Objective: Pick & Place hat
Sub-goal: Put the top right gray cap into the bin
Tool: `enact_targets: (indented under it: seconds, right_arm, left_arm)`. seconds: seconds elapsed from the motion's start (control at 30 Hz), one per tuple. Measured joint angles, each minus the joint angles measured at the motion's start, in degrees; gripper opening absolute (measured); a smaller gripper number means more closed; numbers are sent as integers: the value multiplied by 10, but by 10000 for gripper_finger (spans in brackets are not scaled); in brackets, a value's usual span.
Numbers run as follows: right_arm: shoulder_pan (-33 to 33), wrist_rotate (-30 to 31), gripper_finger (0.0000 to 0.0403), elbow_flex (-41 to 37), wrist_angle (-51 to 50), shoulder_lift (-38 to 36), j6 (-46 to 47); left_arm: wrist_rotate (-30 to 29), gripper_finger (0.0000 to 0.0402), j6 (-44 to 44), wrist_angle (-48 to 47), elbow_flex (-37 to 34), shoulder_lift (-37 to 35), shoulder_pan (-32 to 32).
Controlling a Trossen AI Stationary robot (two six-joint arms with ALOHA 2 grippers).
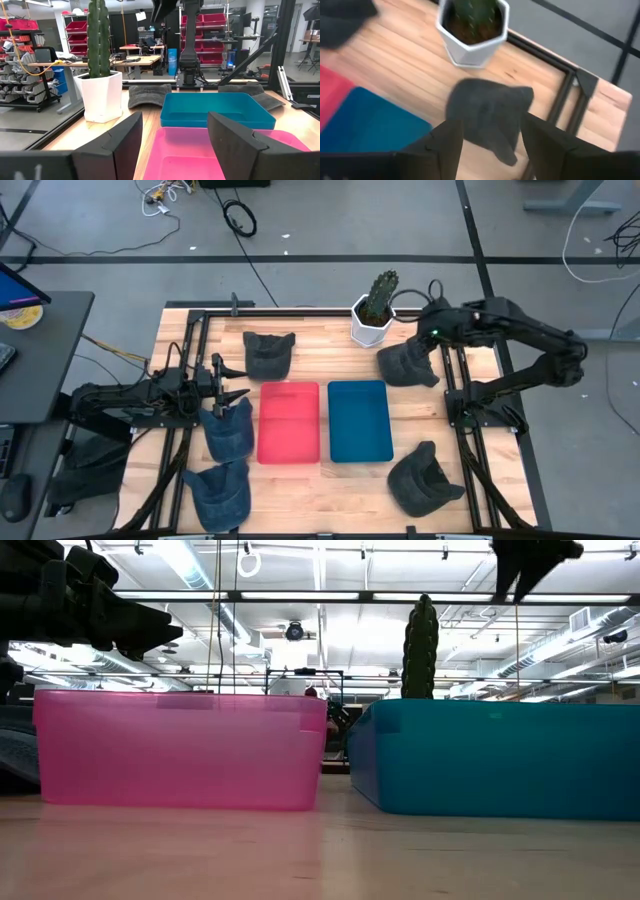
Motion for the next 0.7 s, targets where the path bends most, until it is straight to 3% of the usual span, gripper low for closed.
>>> enact_targets:
  seconds: [0.3,0.57,0.7]
  right_arm:
    - [-30,0,201,-87,0,-15,29]
    - [-56,0,201,-156,6,-71,58]
    - [-77,-50,201,-204,64,-96,62]
  left_arm:
    - [0,227,0,0,0,0,0]
    - [0,227,0,0,0,0,0]
    - [0,227,0,0,0,0,0]
